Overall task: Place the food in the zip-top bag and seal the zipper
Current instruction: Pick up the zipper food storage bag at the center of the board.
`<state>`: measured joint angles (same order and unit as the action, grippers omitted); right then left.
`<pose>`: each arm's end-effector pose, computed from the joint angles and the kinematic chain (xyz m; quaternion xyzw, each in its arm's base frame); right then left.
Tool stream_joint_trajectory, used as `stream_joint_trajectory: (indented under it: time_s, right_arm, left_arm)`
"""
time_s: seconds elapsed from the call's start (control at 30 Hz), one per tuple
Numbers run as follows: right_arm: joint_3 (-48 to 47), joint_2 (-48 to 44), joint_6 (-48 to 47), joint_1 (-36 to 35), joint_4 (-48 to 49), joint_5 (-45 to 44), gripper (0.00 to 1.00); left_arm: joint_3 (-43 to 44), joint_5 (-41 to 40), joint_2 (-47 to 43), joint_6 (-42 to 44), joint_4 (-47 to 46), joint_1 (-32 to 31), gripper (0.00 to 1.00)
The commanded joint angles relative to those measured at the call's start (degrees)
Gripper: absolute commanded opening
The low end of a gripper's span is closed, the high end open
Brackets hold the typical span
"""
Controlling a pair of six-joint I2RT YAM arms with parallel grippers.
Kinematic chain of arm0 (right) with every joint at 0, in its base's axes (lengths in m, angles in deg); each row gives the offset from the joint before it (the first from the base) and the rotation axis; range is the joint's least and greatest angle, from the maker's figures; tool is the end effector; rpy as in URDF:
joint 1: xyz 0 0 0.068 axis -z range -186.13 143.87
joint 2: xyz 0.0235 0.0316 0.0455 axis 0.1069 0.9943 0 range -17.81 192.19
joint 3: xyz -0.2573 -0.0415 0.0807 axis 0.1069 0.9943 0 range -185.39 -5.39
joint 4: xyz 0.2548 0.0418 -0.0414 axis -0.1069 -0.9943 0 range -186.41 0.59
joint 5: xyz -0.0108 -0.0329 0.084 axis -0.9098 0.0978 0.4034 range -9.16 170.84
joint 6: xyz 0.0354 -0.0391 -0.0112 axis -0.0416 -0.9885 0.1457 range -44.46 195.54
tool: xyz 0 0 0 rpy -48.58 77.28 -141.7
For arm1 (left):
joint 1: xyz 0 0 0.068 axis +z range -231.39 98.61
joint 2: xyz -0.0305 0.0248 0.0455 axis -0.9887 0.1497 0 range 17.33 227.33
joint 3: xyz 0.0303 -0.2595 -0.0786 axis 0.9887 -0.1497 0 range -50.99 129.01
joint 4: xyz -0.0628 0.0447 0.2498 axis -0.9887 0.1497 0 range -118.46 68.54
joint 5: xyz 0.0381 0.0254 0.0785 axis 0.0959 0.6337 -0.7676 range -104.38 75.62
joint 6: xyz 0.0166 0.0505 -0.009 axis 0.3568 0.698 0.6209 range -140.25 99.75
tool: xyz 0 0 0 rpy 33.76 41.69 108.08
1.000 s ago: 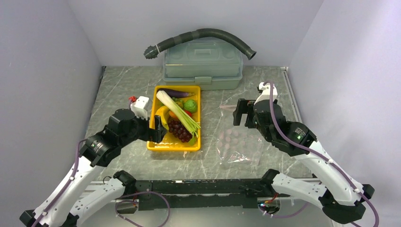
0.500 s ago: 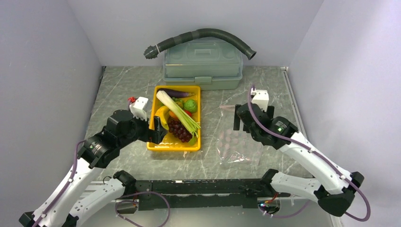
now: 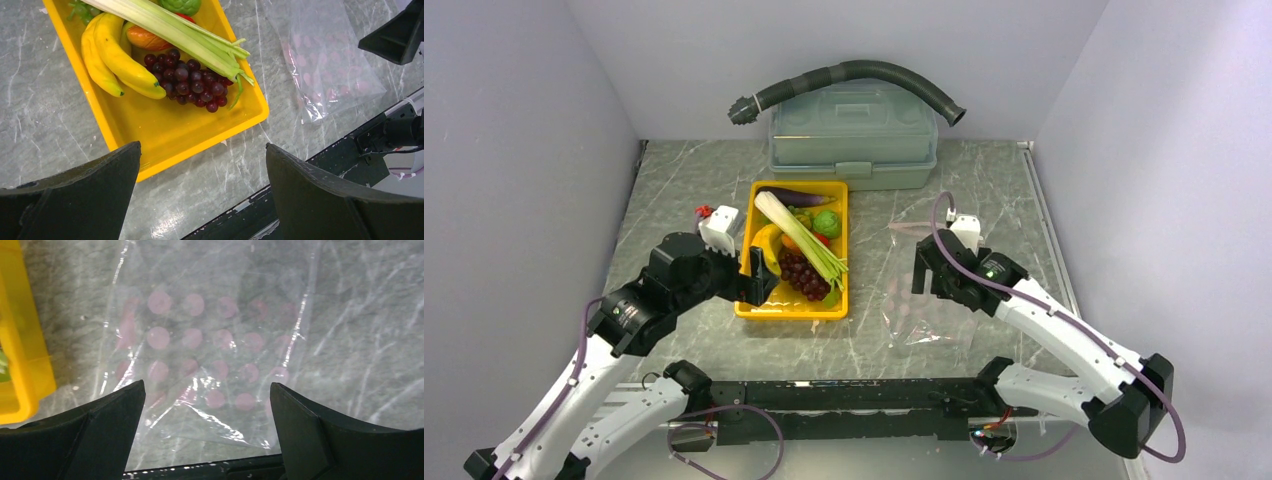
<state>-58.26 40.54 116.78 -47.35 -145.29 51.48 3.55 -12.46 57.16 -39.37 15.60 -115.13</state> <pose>0.1478 0.1064 0.2824 0.0629 0.9373 -0.0270 0.3417 0.1111 -0.0757 0.3491 0.1182 0.8550 -0.2376 0.4456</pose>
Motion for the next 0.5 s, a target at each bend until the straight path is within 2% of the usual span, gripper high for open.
stream_joint_trajectory:
  time_s: [0.0,0.47]
  right_arm:
    - [0.59,2.32,2.39,0.19,7.22,3.61,1.0]
    - [-2.82,16.09,6.13,2.74,15.22,3.0,1.0]
  left_arm:
    - [-0.12,1.19,-0.76,0.96,-0.9,-0.09,1.0]
    - [-0.14,0.55,-2.04,1.34,-0.55,-0.1,1.0]
